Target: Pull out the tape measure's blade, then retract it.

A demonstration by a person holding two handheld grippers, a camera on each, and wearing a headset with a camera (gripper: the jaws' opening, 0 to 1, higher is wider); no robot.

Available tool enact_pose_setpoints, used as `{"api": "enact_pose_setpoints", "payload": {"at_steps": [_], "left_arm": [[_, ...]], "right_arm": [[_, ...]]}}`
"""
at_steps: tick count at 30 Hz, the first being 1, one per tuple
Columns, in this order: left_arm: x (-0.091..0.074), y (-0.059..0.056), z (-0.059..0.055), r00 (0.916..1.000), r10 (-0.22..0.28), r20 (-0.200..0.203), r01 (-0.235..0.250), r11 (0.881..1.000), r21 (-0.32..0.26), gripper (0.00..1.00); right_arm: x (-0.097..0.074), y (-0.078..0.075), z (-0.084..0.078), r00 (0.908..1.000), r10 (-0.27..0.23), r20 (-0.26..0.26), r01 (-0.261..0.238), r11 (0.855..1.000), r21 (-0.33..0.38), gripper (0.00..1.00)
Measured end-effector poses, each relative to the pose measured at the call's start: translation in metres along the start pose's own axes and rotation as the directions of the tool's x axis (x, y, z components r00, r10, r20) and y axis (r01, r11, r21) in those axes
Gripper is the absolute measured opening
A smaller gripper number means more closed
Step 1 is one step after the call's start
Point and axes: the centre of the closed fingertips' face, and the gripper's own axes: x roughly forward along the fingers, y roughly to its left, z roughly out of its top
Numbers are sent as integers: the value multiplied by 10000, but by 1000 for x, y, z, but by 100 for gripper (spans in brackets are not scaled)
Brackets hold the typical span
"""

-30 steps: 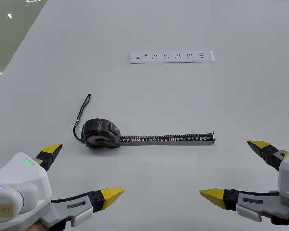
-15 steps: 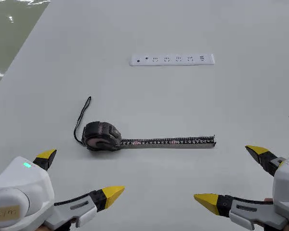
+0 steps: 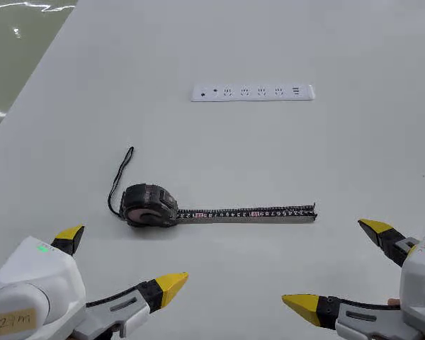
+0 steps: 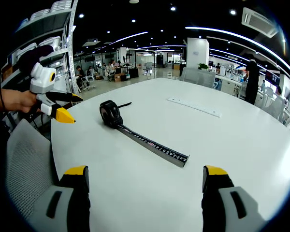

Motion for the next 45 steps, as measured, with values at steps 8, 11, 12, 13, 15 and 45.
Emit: {"api": "enact_pose_setpoints", "payload": {"at_steps": [8,11,12,13,15,45], "left_arm": [[5,0,3,9997,233,-11,-233,9997,-41,100],[6,1,4,9990,451,8,-451,9989,-109,100],[7,1,4,9988,487,-23,-487,9988,-95,100],[8,1,4,9983,577,-13,-577,9983,-71,100],[8,1,4,9976,695,-14,-695,9975,-137,100],[53,24,9,9828,1839,-160,-1845,9810,-597,95]], "right_arm": [[4,-6,6,9995,239,216,-231,9990,-390,99],[6,-8,6,9989,413,231,-399,9977,-552,97],[6,-9,5,9987,476,197,-464,9973,-574,97],[7,-9,4,9980,596,212,-582,9963,-626,96],[7,-10,4,9968,746,300,-719,9940,-824,94],[46,-52,-5,9469,3162,-577,-3183,8977,-3047,60]]}}
